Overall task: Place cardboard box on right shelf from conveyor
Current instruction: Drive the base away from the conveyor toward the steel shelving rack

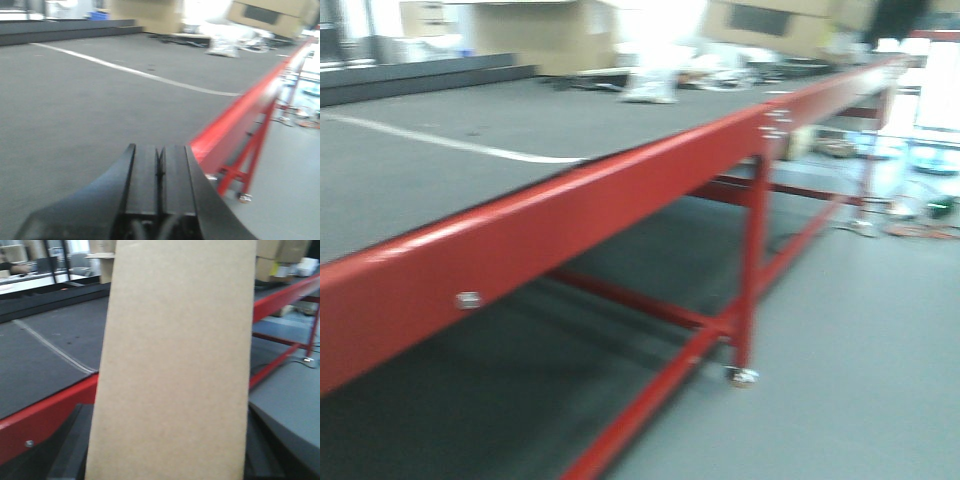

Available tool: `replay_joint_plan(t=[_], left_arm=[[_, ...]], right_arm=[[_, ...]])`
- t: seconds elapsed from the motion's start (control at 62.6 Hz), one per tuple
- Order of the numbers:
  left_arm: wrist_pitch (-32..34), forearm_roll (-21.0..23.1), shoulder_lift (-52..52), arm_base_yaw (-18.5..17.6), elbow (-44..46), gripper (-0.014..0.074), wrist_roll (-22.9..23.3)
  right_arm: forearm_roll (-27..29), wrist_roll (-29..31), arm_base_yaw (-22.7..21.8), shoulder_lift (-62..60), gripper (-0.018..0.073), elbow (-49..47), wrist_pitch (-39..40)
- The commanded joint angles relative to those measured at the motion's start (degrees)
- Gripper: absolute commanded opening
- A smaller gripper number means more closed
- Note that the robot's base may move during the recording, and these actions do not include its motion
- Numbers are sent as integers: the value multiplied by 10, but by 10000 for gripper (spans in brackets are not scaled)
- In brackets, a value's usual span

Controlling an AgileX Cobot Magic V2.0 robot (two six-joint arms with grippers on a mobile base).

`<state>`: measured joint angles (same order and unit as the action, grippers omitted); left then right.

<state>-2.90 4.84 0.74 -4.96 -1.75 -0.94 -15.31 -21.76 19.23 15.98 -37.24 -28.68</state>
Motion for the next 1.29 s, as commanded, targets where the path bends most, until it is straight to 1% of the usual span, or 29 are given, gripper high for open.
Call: replay_joint_plan(t=[0.0, 1.278], left_arm=[[52, 4, 7, -3, 2, -119, 3], [52, 4, 4, -3, 2, -119, 3]], right_arm=[[-13, 8, -1, 6, 226, -17, 55], [-13, 8, -1, 7, 226, -17, 55]])
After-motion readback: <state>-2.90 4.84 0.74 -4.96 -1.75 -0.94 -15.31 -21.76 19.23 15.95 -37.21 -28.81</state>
